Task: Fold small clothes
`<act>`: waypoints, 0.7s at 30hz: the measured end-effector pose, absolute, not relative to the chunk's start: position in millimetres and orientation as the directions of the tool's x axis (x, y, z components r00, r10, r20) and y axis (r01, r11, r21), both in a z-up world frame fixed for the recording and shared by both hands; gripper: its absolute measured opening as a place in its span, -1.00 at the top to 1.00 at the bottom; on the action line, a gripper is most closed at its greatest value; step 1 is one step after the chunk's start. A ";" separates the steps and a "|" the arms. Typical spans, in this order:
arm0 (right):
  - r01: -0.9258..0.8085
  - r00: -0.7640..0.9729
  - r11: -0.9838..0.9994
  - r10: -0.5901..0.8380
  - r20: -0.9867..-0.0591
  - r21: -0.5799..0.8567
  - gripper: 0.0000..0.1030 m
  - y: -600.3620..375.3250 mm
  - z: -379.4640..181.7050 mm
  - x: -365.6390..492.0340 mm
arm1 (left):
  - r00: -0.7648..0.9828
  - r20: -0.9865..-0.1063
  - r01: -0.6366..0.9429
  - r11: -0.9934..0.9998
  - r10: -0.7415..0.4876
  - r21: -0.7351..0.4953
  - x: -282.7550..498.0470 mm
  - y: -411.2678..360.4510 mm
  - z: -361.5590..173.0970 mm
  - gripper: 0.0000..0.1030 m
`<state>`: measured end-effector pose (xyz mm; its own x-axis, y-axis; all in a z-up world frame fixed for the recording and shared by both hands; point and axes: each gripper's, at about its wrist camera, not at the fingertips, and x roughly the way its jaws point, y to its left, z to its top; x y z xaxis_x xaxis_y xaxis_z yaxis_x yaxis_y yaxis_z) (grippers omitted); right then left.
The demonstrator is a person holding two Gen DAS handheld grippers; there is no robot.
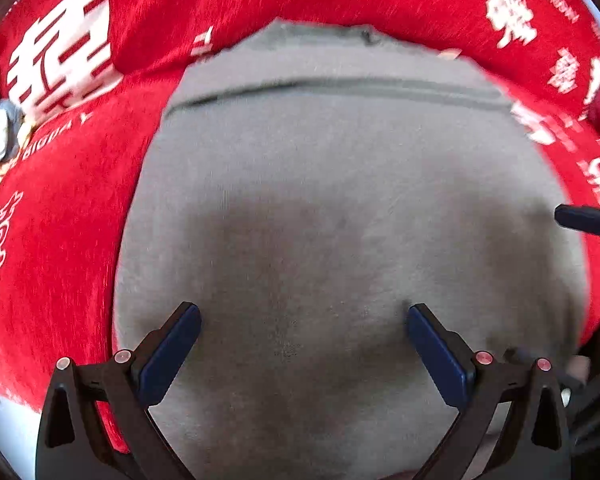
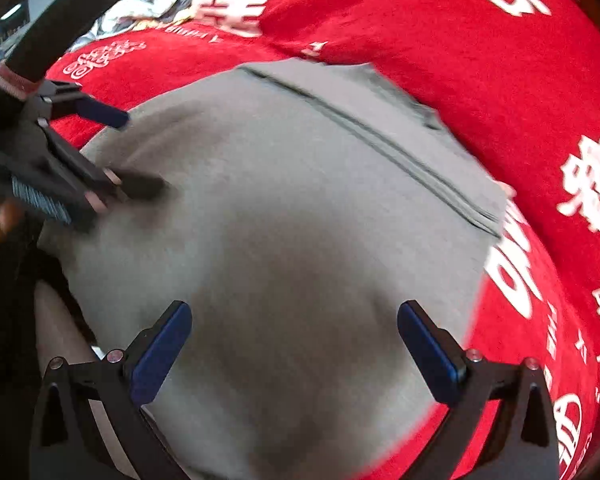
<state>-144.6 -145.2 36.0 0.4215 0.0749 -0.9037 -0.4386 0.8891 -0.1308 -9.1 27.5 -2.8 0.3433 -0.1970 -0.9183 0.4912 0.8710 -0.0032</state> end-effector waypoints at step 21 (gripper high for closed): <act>-0.252 0.402 0.967 0.076 -0.913 -0.030 -0.99 -216.5 59.8 -144.7 | 0.379 -0.913 0.330 0.944 -0.148 -0.017 -0.4 58.4 19.3 -1.00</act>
<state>-144.7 -216.5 59.8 0.4019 0.0760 -0.9125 -0.2517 0.9673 -0.0303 -0.4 58.4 19.3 0.3793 -0.1484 -0.9133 0.3295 0.9440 -0.0165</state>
